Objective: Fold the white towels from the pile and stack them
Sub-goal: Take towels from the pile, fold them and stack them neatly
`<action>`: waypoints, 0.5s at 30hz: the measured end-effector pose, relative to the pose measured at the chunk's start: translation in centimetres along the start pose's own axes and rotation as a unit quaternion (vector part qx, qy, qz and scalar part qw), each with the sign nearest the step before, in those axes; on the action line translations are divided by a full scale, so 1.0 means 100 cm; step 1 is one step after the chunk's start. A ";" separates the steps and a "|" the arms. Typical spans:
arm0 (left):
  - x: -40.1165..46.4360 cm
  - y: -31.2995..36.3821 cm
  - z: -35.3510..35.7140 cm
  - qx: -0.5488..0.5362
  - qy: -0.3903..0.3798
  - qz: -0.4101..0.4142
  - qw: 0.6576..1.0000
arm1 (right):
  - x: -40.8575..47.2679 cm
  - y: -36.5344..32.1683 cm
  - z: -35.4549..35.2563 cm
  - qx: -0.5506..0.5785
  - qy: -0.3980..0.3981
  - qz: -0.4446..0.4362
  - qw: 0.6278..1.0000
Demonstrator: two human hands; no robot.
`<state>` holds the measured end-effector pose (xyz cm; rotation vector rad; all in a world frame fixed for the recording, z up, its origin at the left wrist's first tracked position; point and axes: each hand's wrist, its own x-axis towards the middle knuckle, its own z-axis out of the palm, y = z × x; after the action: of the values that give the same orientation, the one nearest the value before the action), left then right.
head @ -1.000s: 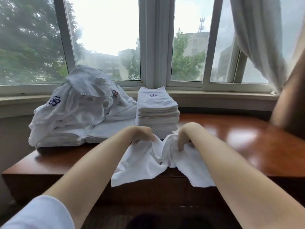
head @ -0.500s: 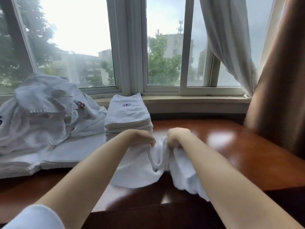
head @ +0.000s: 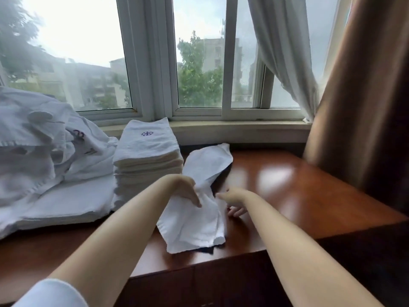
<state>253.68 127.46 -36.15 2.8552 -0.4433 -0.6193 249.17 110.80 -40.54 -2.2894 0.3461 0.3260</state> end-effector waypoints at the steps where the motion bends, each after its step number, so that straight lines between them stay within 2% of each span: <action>1: -0.002 0.001 0.004 -0.027 -0.002 0.001 1.000 | -0.005 0.004 0.004 0.077 -0.024 0.004 0.997; 4: -0.011 -0.003 0.014 -0.188 -0.007 0.020 0.982 | -0.011 0.015 0.019 0.174 -0.066 0.010 0.982; 6: -0.015 -0.010 0.022 -0.245 0.022 0.045 0.968 | -0.012 0.022 0.029 0.160 -0.034 0.015 0.986; 8: -0.019 -0.013 0.028 -0.235 0.091 0.049 0.966 | -0.018 0.028 0.026 0.107 0.096 0.019 0.989; 10: -0.023 -0.014 0.031 -0.222 0.173 0.035 0.959 | -0.028 0.036 0.008 0.060 0.266 0.054 0.961; 11: -0.027 -0.014 0.031 -0.208 0.209 0.031 0.955 | -0.037 0.040 -0.002 0.020 0.317 0.087 0.944; 12: -0.031 -0.013 0.029 -0.179 0.223 0.025 0.958 | -0.046 0.043 -0.011 -0.042 0.320 0.126 0.938; 13: -0.038 -0.009 0.027 -0.137 0.205 0.012 0.969 | -0.056 0.046 -0.017 -0.125 0.275 0.163 0.939; 15: -0.048 -0.001 0.031 -0.051 0.096 -0.034 0.993 | -0.070 0.047 -0.016 -0.244 0.140 0.214 0.936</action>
<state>248.14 128.72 -37.17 2.8059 -0.2762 -0.3618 241.24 107.53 -40.31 -2.7423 1.0149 0.3285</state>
